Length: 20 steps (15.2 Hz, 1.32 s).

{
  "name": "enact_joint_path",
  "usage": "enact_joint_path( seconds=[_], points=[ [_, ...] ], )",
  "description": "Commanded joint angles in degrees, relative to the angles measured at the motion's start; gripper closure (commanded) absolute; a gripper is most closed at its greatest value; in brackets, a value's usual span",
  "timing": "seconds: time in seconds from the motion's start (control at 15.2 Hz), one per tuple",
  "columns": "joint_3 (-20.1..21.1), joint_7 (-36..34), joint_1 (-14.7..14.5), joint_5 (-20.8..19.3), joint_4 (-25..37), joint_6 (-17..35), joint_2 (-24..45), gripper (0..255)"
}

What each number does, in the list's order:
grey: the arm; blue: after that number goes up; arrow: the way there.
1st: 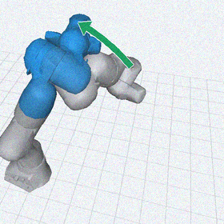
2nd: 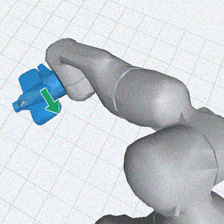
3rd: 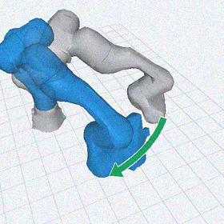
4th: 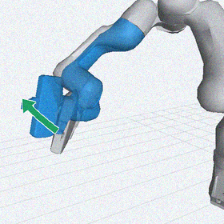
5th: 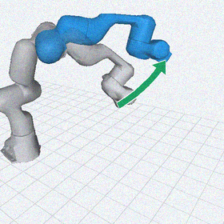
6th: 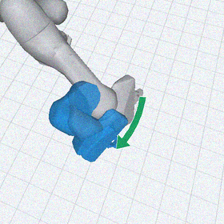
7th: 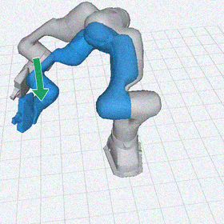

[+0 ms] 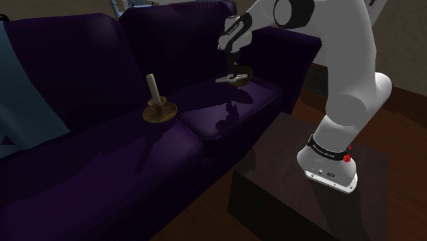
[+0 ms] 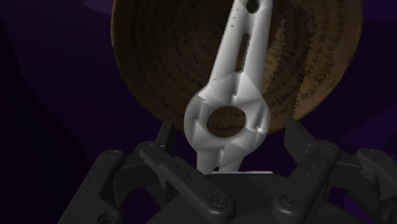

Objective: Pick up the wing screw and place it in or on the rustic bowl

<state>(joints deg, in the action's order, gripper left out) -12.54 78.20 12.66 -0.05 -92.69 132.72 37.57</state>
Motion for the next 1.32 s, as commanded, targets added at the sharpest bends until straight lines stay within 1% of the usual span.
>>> enact_joint_path(
  seconds=[0.0,0.07,0.59,1.06,1.12,1.25],
  points=[
    [-1.79,-3.19,-4.92,-5.18,-1.58,2.43,-0.18,0],
    [-2.37,-4.10,-6.33,-6.61,-1.86,2.97,-0.09,0],
    [-2.01,-3.76,-5.11,-6.05,-0.83,6.37,4.25,0],
    [-2.01,-3.77,-5.11,-6.05,-0.81,6.35,4.25,0],
    [-2.01,-3.77,-5.11,-6.05,-0.81,6.35,4.25,255],
    [-2.01,-3.77,-5.12,-6.05,-0.80,6.35,4.26,255]
  ],
)
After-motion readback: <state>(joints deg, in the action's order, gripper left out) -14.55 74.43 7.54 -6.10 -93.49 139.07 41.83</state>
